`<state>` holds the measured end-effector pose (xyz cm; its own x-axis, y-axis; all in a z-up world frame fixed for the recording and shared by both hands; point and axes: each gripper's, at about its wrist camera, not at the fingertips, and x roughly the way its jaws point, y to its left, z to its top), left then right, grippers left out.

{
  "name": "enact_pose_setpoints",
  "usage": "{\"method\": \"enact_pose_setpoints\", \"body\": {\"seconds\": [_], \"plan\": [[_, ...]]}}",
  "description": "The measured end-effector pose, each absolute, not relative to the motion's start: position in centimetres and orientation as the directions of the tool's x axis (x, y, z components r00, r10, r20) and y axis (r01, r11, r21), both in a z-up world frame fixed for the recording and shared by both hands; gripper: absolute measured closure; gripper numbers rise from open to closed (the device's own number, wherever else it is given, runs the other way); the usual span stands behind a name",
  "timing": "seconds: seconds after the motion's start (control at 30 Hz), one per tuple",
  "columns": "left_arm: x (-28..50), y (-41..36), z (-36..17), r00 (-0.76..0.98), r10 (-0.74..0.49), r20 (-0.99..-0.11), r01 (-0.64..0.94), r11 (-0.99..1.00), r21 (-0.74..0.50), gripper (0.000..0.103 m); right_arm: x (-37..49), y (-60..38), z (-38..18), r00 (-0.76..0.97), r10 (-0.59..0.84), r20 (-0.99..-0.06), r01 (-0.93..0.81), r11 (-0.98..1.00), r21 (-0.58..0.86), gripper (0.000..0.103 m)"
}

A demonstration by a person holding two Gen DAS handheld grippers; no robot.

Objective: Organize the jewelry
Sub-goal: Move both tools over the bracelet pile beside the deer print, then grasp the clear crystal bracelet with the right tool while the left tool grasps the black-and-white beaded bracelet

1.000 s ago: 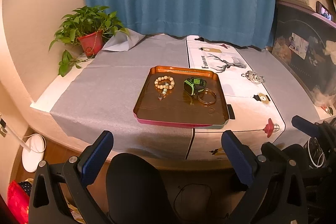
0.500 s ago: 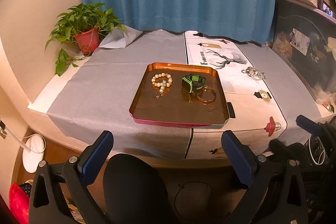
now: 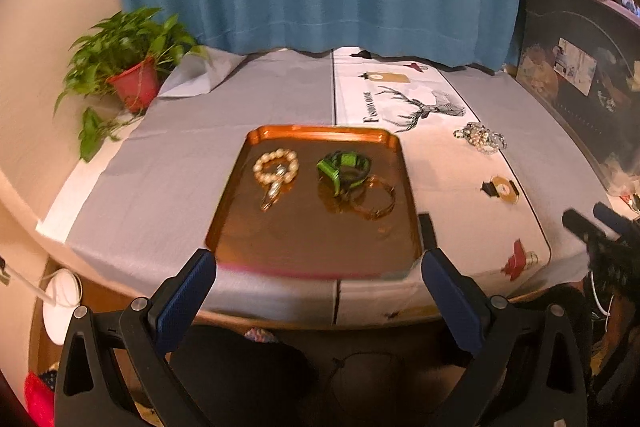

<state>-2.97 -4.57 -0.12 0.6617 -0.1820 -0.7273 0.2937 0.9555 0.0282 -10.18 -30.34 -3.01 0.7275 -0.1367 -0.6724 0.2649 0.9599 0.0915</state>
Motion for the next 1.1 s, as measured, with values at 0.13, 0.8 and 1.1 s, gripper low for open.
{"method": "enact_pose_setpoints", "body": {"seconds": [0.13, 0.8, 1.1], "plan": [[-0.1, -7.4, -0.3, 0.650, -0.195, -0.735, 0.314, 0.949, 0.026, 0.001, -5.8, -35.3, -4.3, 0.702, -0.171, -0.692, 0.328, 0.939, 0.100, 0.016], [16.4, -24.7, -5.7, 0.576, -0.217, -0.788, 0.450, 0.889, 0.084, 0.001, 10.2, -44.7, -13.7, 0.571, -0.271, -0.775, 0.403, 0.915, -0.023, 0.012], [16.8, -27.3, -7.4, 0.559, -0.228, -0.798, 0.490, 0.866, 0.096, 0.001, 5.3, -50.2, -13.8, 0.542, -0.299, -0.785, 0.511, 0.859, 0.026, 0.009]]}}
